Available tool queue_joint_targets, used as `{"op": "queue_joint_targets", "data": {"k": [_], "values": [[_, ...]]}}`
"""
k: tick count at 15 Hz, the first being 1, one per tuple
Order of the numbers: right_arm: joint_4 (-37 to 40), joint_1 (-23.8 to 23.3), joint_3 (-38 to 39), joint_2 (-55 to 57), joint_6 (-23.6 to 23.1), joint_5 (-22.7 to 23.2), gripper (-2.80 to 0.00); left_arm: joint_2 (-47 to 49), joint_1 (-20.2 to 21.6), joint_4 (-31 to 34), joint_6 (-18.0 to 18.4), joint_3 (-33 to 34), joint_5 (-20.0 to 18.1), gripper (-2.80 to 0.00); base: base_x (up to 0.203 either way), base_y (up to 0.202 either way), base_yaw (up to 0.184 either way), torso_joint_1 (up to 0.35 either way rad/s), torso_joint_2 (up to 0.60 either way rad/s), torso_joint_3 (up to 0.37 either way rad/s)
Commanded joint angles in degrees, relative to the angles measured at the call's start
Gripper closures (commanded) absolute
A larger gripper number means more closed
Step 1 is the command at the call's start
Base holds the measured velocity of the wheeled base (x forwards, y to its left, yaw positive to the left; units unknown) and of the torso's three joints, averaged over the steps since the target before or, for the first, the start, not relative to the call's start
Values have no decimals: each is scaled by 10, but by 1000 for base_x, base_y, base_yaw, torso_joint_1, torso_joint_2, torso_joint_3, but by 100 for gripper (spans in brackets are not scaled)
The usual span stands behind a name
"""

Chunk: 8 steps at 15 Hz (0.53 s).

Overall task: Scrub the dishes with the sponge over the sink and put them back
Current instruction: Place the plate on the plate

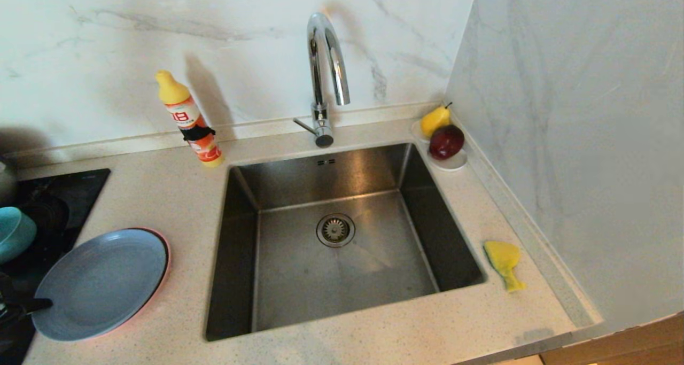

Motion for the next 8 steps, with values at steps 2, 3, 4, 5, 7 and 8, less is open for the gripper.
{"op": "queue_joint_targets", "data": {"k": [2, 3, 4, 5, 7, 8], "values": [[0, 0, 0, 0, 0, 0, 0, 16, 0, -4, 2, 1, -1, 0, 0, 0, 0, 0, 0, 0], [0, 0, 0, 0, 0, 0, 0, 20, 0, -4, 3, 0, 1, 0, 0, 0, 0, 0, 0, 0], [0, 0, 0, 0, 0, 0, 0, 20, 0, -4, 3, -1, 4, 0, 0, 0, 0, 0, 0, 0], [0, 0, 0, 0, 0, 0, 0, 20, 1, -4, 3, -2, 4, -80, 0, 0, 0, 0, 0, 0], [0, 0, 0, 0, 0, 0, 0, 13, 2, -3, -3, -8, 0, -280, 0, 0, 0, 0, 0, 0], [0, 0, 0, 0, 0, 0, 0, 6, 2, -2, -5, -11, -1, -280, 0, 0, 0, 0, 0, 0]]}}
